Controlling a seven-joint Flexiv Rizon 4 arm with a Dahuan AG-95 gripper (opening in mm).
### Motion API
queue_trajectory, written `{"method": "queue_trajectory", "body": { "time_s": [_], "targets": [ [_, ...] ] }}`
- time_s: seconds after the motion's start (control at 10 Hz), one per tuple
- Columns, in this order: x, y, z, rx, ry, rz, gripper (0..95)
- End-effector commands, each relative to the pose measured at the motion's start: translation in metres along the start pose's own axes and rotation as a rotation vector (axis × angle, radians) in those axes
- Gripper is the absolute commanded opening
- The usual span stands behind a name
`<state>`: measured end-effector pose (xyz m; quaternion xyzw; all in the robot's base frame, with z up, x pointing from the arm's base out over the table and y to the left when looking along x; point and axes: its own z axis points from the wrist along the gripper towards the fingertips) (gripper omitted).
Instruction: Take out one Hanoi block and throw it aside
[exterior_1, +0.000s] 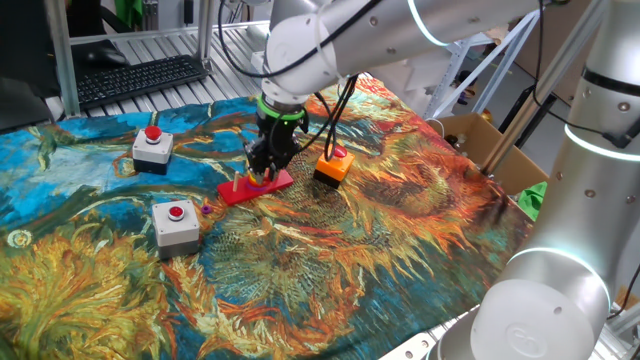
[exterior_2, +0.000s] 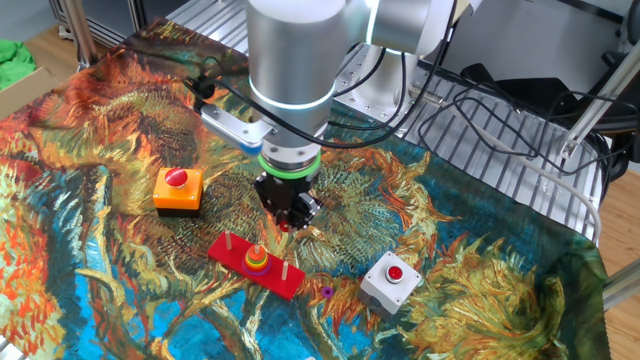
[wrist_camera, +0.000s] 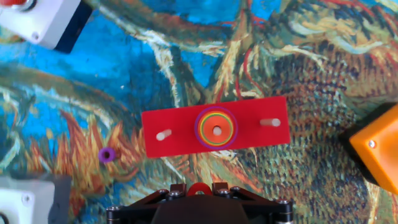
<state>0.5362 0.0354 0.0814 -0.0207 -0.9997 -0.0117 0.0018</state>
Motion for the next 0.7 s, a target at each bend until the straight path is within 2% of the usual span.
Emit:
{"method": "queue_trajectory", "body": {
  "time_s": [0.1,0.3,0.7],
  "targets": [
    [0.0062,0.0000,0.0013,0.002,-0.005,-0.029,0.0],
    [0.0110,0.0001,0.0033,0.007,-0.005,-0.060,0.0],
    [0.0152,0.0001,0.0050,0.013,-0.004,-0.053,0.0]
  ]
}}
